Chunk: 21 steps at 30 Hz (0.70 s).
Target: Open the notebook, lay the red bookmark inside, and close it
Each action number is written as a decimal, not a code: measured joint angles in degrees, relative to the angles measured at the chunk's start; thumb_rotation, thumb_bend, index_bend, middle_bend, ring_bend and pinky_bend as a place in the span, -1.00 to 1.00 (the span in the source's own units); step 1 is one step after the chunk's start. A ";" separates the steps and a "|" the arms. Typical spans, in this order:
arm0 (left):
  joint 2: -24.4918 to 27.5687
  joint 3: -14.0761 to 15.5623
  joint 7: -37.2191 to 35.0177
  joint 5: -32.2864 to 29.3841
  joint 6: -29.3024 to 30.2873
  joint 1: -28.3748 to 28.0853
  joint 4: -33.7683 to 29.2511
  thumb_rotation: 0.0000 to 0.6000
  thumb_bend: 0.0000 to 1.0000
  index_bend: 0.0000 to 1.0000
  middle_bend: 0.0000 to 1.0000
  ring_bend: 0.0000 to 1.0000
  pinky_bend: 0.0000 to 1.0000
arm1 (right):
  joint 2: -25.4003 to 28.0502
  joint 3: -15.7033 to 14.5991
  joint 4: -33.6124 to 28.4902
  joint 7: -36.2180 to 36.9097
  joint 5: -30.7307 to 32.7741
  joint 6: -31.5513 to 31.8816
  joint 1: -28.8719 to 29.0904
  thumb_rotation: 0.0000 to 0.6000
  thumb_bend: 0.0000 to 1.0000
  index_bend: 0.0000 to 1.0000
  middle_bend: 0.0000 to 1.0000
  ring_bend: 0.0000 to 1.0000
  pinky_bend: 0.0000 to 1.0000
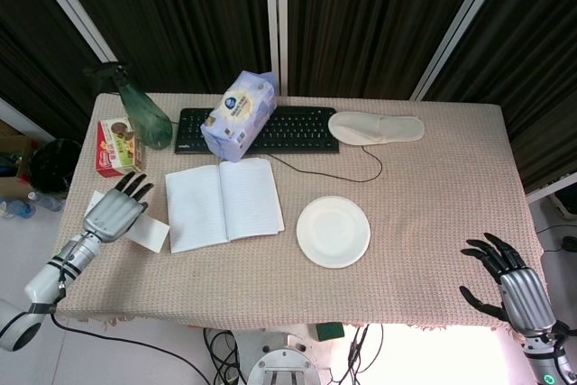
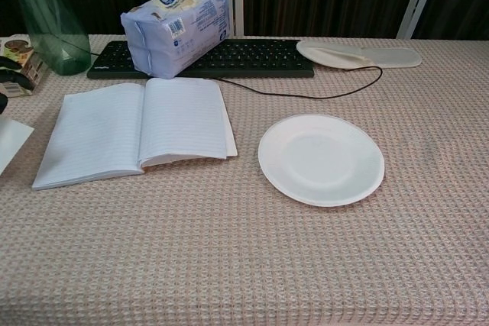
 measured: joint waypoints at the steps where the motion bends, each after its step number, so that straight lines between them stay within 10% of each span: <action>1: -0.03 -0.11 -0.18 0.25 0.26 -0.16 -0.06 1.00 0.09 0.22 -0.71 -0.91 -0.82 | 0.01 -0.01 -0.04 -0.04 0.03 -0.01 -0.02 1.00 -0.59 -0.39 -0.59 -0.80 -0.61; 21: -11.29 -5.33 -12.33 4.43 7.32 -6.01 3.10 1.00 0.08 0.11 -0.71 -0.91 -0.83 | 0.24 0.06 0.96 1.40 0.94 0.49 -0.60 1.00 -0.59 -0.39 -0.59 -0.80 -0.61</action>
